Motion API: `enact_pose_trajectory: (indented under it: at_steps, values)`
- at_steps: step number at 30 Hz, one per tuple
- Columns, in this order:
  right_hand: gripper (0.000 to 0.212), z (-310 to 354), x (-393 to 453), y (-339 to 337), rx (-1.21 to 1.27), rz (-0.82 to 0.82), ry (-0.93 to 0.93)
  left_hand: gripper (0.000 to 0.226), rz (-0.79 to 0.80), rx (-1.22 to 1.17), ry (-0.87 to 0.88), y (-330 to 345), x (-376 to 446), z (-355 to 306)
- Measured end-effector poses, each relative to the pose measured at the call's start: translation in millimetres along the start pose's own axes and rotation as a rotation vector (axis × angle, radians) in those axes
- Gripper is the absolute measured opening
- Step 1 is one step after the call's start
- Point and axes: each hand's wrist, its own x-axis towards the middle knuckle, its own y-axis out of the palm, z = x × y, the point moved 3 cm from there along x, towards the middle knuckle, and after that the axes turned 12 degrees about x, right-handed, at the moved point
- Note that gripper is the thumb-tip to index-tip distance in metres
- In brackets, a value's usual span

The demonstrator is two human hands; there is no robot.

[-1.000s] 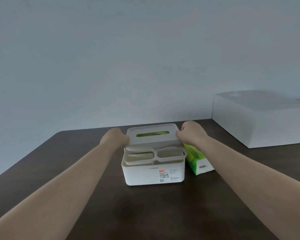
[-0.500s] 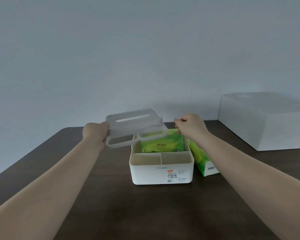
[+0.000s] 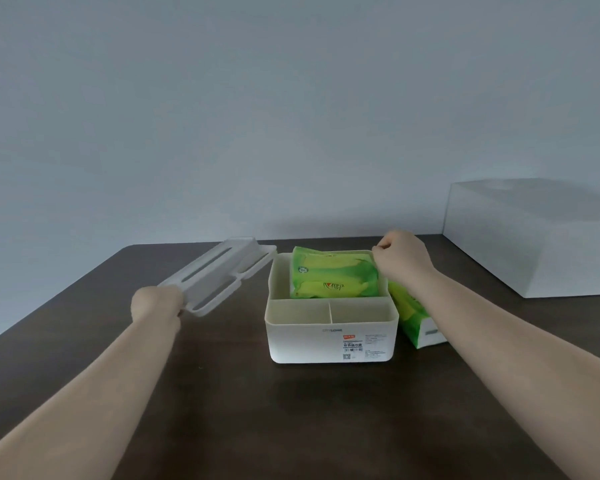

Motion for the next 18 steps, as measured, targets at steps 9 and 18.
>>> enact_pose_trajectory:
  at_steps: [9, 18]
  values:
    - [0.046, -12, 2, -2, -0.099, 0.026, 0.036, 0.042, 0.187, -0.042, -0.112, 10, -13, 19]
    - [0.018, -28, -4, -19, -0.158, 0.037, 0.056, 0.011, 0.041, 0.732, 0.367, -4, -35, 0]
